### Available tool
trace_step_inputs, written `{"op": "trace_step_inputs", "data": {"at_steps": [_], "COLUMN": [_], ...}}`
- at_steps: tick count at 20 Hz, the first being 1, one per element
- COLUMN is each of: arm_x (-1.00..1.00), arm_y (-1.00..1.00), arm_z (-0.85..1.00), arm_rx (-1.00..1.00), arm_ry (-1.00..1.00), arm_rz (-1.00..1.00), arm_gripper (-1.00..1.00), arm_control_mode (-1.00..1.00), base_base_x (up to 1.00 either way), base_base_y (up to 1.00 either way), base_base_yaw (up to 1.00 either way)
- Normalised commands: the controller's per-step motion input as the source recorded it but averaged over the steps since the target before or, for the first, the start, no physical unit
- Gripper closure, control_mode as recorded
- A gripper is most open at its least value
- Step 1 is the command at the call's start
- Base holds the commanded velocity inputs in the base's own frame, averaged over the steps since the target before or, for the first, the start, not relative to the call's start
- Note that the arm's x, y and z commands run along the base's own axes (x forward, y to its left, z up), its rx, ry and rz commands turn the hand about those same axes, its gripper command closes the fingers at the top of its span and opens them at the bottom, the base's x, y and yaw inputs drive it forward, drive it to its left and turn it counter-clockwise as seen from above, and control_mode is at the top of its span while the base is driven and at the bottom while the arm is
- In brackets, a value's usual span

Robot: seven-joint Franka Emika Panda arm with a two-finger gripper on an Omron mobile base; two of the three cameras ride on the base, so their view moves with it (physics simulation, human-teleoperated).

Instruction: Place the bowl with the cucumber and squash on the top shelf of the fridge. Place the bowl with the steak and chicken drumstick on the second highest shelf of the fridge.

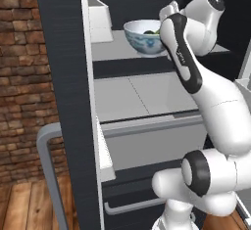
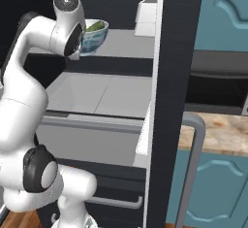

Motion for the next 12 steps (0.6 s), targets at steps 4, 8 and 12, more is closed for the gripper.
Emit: {"op": "trace_step_inputs", "data": {"at_steps": [4,8,12], "arm_x": [1.0,1.0,0.16], "arm_y": [0.0,0.0,0.02], "arm_z": [0.0,-0.19,-0.03], "arm_rx": [0.0,0.0,-0.02], "arm_ry": [0.14,0.01,-0.01], "arm_rz": [-0.02,-0.05,-0.03], "arm_gripper": [1.0,1.0,-1.0], "arm_control_mode": [-1.0,-1.0,-1.0], "base_base_x": [0.0,0.0,0.0], "base_base_y": [0.0,0.0,0.0], "base_base_yaw": [0.0,0.0,0.0]}}
